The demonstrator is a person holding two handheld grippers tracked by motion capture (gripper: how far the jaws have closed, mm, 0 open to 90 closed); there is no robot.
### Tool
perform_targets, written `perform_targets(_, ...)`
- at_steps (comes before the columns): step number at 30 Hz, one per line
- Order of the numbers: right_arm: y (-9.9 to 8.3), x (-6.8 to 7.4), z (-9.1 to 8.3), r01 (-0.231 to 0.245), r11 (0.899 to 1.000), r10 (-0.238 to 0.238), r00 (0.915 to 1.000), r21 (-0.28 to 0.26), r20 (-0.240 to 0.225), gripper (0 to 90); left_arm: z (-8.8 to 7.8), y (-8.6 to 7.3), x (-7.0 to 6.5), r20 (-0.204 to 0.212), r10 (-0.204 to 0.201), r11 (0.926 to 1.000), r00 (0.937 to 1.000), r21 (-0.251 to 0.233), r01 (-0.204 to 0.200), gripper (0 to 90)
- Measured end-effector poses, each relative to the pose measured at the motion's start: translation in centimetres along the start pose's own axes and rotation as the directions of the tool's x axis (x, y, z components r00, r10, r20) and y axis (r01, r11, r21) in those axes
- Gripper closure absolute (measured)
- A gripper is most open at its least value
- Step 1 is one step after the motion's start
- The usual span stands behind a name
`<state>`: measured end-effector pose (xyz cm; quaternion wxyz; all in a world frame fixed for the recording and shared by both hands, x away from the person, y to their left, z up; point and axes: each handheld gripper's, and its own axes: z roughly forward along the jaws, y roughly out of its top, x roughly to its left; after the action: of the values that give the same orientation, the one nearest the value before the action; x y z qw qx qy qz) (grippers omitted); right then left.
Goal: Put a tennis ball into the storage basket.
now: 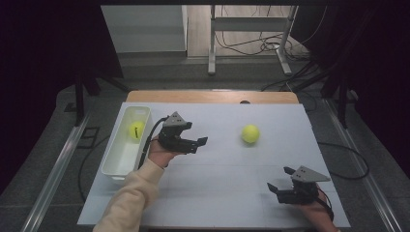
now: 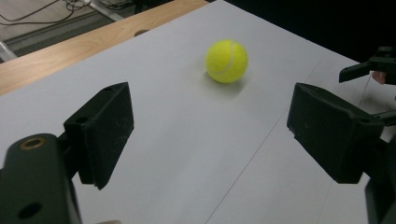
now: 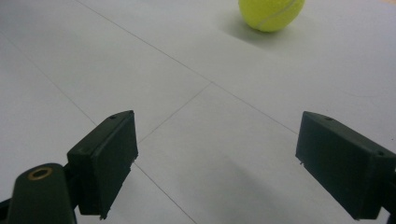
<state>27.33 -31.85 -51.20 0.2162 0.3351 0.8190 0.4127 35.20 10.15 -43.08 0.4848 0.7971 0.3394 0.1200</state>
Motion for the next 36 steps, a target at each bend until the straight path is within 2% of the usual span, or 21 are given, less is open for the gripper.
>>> perform_targets(8,0.0,0.0,0.0,0.0,1.0,0.0,1.0,-0.005,-0.002,13.1,1.2,0.3,-0.7,0.013,0.012,0.9999,0.9998,0.01,-0.012,15.5)
perform_targets(23,0.1,-0.1,0.0,-0.001,1.0,0.001,1.0,-0.01,-0.002,13.1,4.1,0.3,-1.7,0.049,0.033,0.9971,0.9982,0.066,-0.037,15.4)
perform_targets(36,0.1,0.0,0.0,0.0,1.0,-0.001,1.0,-0.008,-0.004,13.2,5.7,0.4,-1.4,0.054,0.024,0.9961,0.9983,0.084,-0.028,15.4)
